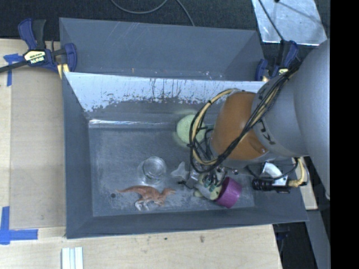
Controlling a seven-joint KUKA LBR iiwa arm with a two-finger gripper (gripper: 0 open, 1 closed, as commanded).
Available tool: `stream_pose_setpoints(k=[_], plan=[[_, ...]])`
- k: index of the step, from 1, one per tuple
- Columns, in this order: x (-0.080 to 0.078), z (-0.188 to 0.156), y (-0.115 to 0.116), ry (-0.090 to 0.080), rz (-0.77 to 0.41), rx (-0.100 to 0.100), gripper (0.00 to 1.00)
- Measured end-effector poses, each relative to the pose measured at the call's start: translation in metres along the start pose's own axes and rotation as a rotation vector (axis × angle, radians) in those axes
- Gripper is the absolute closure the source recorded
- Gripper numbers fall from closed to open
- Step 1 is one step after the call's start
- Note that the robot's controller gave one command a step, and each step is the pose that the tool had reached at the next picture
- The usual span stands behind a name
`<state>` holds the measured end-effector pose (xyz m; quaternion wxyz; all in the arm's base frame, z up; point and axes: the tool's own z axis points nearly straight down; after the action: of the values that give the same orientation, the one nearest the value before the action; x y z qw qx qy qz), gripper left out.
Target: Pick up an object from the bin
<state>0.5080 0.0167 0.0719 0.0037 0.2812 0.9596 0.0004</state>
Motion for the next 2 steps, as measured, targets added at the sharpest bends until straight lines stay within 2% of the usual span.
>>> stream_pose_setpoints(k=[2], plan=[[0.0000, -0.0061, -0.0005, 0.002, -0.001, 0.001, 1.00]])
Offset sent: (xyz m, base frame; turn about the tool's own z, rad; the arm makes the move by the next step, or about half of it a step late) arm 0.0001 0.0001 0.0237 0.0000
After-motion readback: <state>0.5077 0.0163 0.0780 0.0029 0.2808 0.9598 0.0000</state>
